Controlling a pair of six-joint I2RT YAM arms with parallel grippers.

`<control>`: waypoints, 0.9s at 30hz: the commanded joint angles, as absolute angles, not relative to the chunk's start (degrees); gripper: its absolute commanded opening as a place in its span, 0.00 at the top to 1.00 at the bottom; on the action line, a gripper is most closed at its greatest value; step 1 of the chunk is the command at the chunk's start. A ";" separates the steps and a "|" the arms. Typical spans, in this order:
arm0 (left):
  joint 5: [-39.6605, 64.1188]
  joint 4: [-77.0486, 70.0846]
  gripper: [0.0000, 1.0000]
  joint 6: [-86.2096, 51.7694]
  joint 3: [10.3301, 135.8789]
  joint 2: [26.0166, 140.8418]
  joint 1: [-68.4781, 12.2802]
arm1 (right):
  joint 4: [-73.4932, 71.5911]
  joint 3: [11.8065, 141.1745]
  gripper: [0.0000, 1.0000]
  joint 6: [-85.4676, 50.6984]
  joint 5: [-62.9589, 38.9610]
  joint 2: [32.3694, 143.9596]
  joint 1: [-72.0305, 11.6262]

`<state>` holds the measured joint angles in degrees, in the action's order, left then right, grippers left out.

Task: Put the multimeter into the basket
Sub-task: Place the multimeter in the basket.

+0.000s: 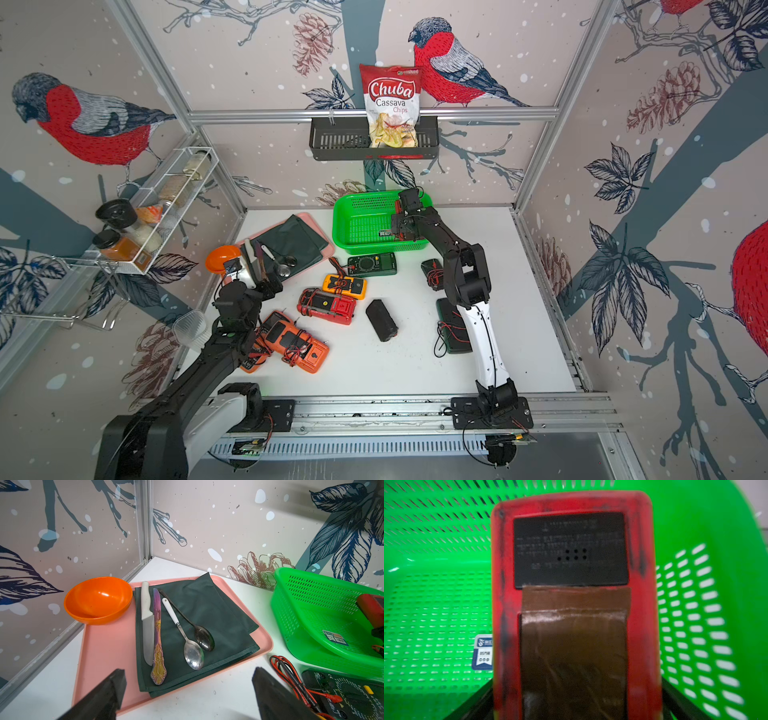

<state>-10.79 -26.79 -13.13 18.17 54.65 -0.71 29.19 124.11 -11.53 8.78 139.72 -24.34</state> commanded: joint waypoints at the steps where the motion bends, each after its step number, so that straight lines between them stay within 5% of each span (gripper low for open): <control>1: -11.43 -28.98 0.02 -13.27 18.52 54.49 -0.66 | 26.96 123.86 0.00 -12.36 9.66 137.95 -24.61; 16: -9.61 -28.26 0.02 -16.49 20.63 53.98 -0.68 | 14.51 113.55 0.00 -6.55 11.48 135.70 -26.43; 27: 0.68 -24.20 0.02 -23.49 40.47 67.97 -9.87 | 4.62 104.90 0.00 -6.16 10.62 131.69 -25.90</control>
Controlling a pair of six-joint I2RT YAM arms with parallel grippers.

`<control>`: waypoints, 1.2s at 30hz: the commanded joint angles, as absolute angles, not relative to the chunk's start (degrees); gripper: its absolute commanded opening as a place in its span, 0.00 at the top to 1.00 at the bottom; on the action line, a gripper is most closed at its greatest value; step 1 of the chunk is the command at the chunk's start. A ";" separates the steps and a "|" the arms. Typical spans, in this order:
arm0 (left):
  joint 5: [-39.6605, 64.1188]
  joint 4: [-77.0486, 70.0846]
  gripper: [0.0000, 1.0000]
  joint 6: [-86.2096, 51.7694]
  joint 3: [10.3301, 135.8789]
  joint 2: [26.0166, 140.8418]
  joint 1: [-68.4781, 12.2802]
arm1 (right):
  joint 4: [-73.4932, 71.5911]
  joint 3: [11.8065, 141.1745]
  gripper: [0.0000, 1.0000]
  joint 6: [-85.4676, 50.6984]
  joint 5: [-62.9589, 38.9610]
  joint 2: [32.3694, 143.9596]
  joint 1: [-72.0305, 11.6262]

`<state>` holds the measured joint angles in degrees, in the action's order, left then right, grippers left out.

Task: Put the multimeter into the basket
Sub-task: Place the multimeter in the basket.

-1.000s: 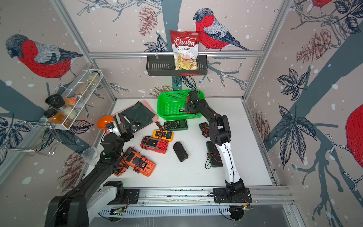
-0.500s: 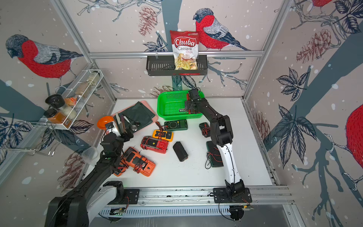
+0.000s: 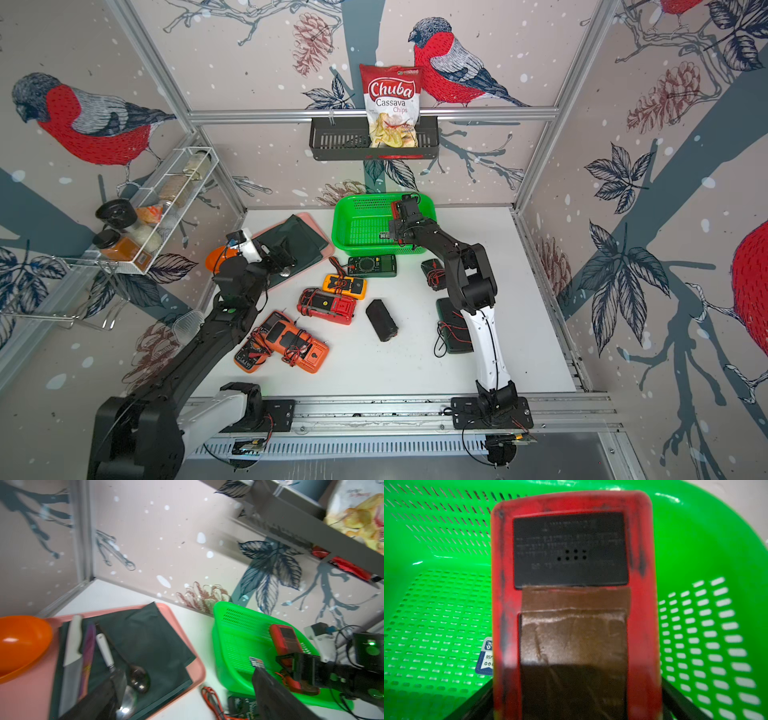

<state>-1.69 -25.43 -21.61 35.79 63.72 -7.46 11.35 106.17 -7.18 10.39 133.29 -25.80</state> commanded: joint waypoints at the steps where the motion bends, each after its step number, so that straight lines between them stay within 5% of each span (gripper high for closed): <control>1: 1.92 -24.04 0.02 -24.40 42.86 70.53 -10.56 | 3.97 104.17 0.00 -6.08 10.55 131.29 -25.84; 7: 12.22 -25.70 0.03 -28.65 58.87 88.37 -14.10 | 0.68 100.23 0.00 -6.41 10.17 129.62 -25.50; 21: 28.64 -21.37 0.32 -33.37 100.50 128.13 -20.38 | 0.35 100.11 0.00 -8.07 8.39 129.64 -25.40; 36: 32.85 -7.70 0.32 -34.16 131.90 151.68 -22.94 | 0.62 100.26 0.00 -8.27 7.34 129.52 -25.97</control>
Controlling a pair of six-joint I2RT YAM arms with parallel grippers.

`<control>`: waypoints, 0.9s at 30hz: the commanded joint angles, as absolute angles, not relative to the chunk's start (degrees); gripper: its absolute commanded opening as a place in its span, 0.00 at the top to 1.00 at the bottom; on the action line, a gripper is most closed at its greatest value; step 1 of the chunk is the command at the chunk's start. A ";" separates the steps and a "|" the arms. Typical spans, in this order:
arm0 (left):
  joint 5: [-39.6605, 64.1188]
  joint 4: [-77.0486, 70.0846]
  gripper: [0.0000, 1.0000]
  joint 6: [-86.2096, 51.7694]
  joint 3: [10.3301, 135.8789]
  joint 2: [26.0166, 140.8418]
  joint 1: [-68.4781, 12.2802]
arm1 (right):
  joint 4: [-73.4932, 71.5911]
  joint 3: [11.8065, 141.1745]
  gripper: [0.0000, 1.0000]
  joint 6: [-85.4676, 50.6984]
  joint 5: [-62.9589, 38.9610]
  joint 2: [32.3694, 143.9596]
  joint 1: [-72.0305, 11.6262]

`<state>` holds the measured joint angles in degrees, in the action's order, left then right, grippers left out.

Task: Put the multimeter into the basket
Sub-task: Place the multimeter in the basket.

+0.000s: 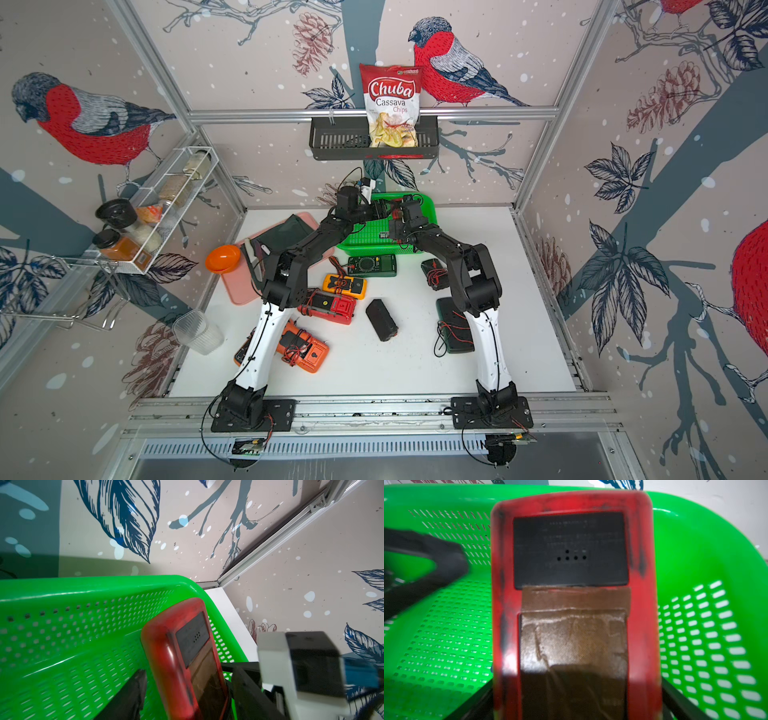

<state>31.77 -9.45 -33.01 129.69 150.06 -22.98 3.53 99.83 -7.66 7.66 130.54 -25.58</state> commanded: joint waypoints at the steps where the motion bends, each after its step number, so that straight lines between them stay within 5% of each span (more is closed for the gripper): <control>1: 32.85 -8.17 0.32 -34.68 132.17 152.23 -22.94 | 0.70 100.29 0.00 -8.26 7.28 129.37 -26.00; 10: 34.58 -14.01 0.52 -40.76 136.46 157.70 -23.38 | 1.30 100.11 0.00 -8.39 6.44 128.45 -26.76; 17: 33.78 -15.71 0.82 -43.78 140.26 161.62 -23.90 | 2.52 100.47 0.00 -9.45 5.79 127.27 -26.61; 27: 33.26 -14.44 0.82 -43.35 140.29 163.20 -24.26 | 3.66 100.91 0.00 -12.38 0.80 125.38 -25.40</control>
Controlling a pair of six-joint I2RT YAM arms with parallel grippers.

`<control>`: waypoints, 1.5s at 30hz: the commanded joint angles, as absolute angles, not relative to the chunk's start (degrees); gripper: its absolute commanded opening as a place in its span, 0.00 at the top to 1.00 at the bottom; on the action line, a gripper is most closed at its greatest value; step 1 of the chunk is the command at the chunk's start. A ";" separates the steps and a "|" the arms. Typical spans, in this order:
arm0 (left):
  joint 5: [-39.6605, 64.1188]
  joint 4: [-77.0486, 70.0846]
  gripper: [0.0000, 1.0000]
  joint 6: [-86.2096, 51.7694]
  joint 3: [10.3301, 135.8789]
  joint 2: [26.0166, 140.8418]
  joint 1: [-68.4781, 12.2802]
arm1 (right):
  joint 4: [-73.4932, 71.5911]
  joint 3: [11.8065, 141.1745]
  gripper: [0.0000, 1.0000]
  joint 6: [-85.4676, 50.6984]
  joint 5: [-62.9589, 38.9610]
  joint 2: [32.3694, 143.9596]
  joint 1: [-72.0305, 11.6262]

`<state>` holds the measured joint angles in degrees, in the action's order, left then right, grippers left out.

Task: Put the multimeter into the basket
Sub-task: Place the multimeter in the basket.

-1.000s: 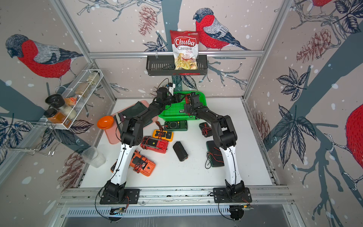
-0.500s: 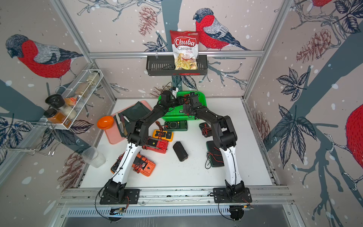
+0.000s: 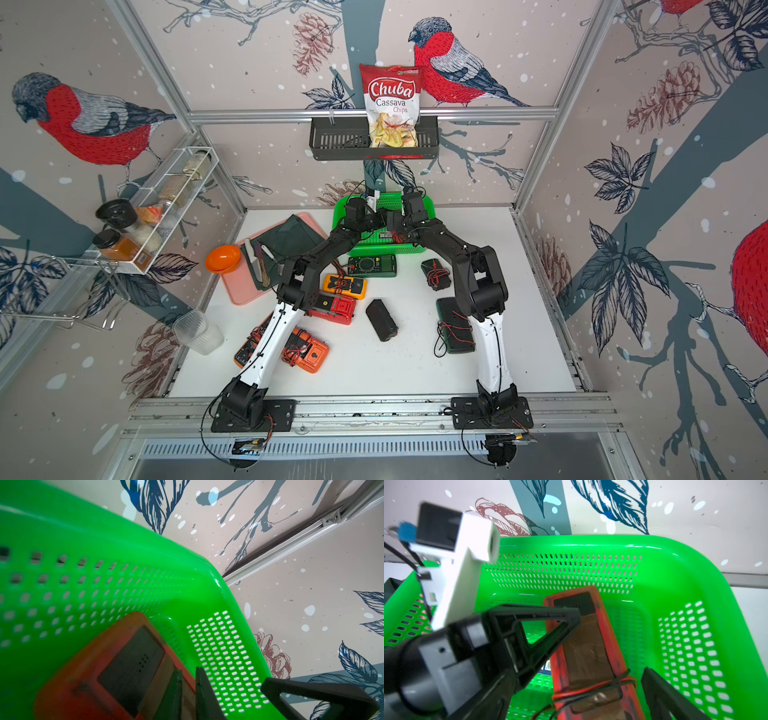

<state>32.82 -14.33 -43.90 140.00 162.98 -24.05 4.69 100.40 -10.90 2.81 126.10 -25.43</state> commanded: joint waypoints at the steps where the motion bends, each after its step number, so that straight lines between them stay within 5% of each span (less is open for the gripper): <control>1: 33.42 -14.37 0.82 -43.18 140.25 163.15 -24.26 | 4.13 101.18 0.00 -12.47 1.37 125.29 -25.38; 12: 29.41 -11.39 0.64 -38.16 133.79 153.57 -24.21 | 10.28 102.04 0.05 -13.36 2.14 122.52 -23.69; 17: 20.69 -12.33 0.37 -33.89 120.27 141.07 -24.09 | 10.73 102.53 0.03 -9.31 -3.51 124.21 -22.23; 21: 14.00 -13.58 0.27 -31.97 108.85 131.11 -23.32 | 13.79 106.30 0.00 -3.09 -4.48 128.07 -22.49; 36: -1.36 -21.29 0.24 -27.74 70.97 100.60 -20.32 | 18.84 122.13 0.00 7.26 9.99 142.29 -28.23; 45: -8.04 -19.45 0.25 -28.41 62.02 94.04 -17.91 | 17.45 126.06 0.11 5.69 5.60 144.70 -31.59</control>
<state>-5.15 -18.70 -28.58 63.05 94.96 -18.48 18.63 125.23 6.22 7.57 144.27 -31.11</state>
